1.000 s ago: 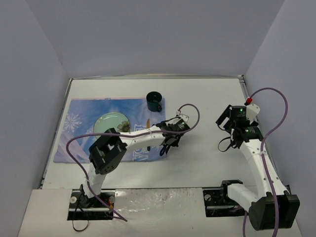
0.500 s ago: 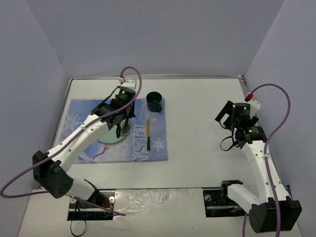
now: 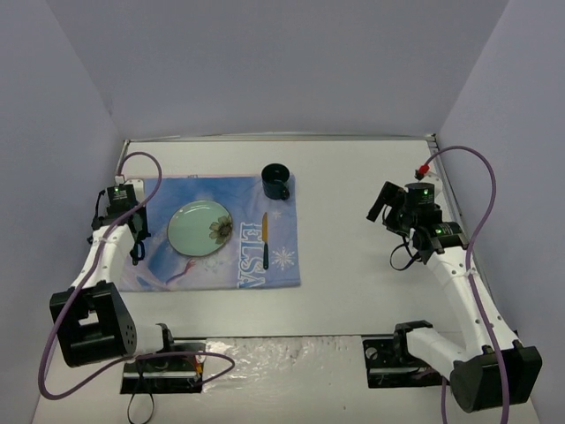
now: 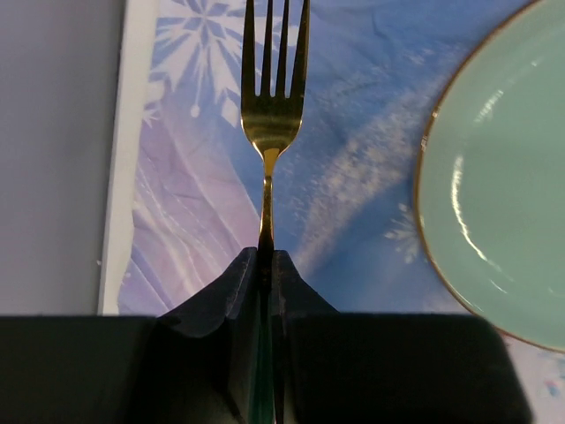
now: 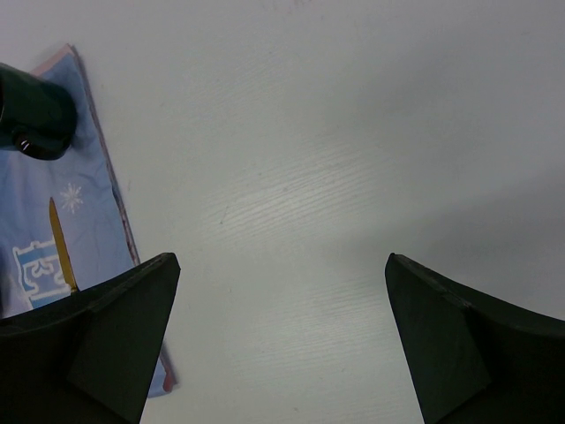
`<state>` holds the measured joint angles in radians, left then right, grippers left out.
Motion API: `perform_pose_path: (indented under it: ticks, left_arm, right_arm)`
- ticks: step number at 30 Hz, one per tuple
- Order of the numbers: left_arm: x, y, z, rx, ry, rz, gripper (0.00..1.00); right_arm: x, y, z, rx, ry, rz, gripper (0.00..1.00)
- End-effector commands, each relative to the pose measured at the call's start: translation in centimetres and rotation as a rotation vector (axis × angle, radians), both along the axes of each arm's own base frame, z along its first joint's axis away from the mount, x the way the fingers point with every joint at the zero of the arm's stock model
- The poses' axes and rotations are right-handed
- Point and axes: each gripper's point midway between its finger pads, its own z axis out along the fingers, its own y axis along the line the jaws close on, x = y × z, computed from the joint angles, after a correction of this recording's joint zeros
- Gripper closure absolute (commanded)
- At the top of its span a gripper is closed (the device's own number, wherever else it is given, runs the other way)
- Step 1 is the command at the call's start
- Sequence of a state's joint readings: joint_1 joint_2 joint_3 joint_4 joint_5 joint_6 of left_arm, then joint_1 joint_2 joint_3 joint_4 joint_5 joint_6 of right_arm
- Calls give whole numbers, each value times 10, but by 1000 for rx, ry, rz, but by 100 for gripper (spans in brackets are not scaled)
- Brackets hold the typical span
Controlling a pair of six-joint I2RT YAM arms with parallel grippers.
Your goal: Set the dinner table for one person
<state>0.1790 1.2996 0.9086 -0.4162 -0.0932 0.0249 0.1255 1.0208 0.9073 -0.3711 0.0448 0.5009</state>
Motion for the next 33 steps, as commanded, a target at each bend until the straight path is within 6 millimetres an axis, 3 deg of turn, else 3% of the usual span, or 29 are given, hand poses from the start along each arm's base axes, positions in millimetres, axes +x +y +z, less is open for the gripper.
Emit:
perform_pose_path:
  ticks: [1, 7, 12, 21, 33]
  left_arm:
    - [49, 11, 20, 59, -147, -132, 100]
    - [59, 21, -10, -24, -122, -118, 100]
    - [61, 26, -24, -8, -95, -121, 100]
    - [61, 23, -33, -30, -70, -126, 100]
    - [44, 24, -52, -48, 44, -110, 100]
  right_arm:
    - [5, 15, 0, 12, -28, 66, 0]
    - [1, 15, -7, 14, -19, 66, 0]
    - [-1, 14, -11, 6, -10, 70, 0]
    - [2, 13, -10, 7, -11, 65, 0]
    - [0, 11, -13, -2, -10, 69, 0]
